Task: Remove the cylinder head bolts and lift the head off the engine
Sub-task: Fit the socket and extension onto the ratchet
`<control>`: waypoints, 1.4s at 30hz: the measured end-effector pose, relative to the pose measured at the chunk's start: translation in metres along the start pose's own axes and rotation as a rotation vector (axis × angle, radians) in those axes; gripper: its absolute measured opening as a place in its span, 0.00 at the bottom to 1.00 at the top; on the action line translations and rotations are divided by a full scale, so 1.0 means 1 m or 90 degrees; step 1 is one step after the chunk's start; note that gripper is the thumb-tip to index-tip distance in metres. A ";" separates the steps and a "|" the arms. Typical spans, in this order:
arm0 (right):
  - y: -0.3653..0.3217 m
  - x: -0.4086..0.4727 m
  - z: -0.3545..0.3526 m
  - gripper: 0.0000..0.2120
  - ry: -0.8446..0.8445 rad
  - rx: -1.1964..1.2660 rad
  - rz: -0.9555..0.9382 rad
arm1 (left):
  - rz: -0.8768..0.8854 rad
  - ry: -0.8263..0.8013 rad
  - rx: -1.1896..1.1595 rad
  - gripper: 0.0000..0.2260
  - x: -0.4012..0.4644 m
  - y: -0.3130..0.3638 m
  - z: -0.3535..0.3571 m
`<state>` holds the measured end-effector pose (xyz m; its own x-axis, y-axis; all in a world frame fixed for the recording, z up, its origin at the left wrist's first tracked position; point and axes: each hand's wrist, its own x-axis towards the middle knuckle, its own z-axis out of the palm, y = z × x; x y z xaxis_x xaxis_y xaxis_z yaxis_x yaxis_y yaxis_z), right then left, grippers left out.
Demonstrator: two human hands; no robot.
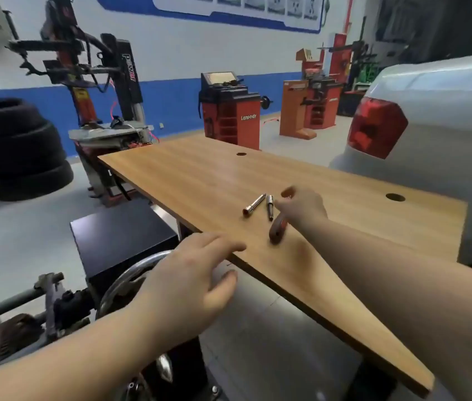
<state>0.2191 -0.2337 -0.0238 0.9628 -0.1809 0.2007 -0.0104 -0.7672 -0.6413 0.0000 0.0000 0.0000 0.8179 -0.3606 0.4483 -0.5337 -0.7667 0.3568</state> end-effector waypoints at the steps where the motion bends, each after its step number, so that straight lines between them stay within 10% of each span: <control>1: -0.002 0.010 0.006 0.25 -0.048 -0.063 0.026 | -0.030 -0.010 -0.012 0.17 0.016 -0.005 0.005; 6: -0.006 0.039 0.028 0.40 -0.151 -0.334 0.068 | -0.120 0.000 0.040 0.16 0.074 -0.021 0.029; 16: 0.013 0.068 0.020 0.05 -0.181 -0.365 0.056 | -0.201 0.000 -0.006 0.17 0.111 -0.047 0.059; 25: 0.024 0.036 -0.024 0.21 -0.314 -0.401 0.077 | -0.296 -0.029 -0.138 0.09 0.119 -0.032 0.063; 37: 0.013 -0.042 -0.068 0.10 -0.287 0.154 0.126 | -0.687 -0.153 -0.751 0.22 0.103 -0.001 0.062; 42: -0.013 -0.085 -0.058 0.11 -0.308 0.093 0.027 | -0.736 -0.142 -1.028 0.24 0.109 0.002 0.083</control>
<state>0.1215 -0.2441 0.0101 0.9774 0.1234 -0.1716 -0.0470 -0.6648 -0.7456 0.1062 -0.0850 -0.0186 0.7934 -0.2832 -0.5387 0.6080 0.4110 0.6793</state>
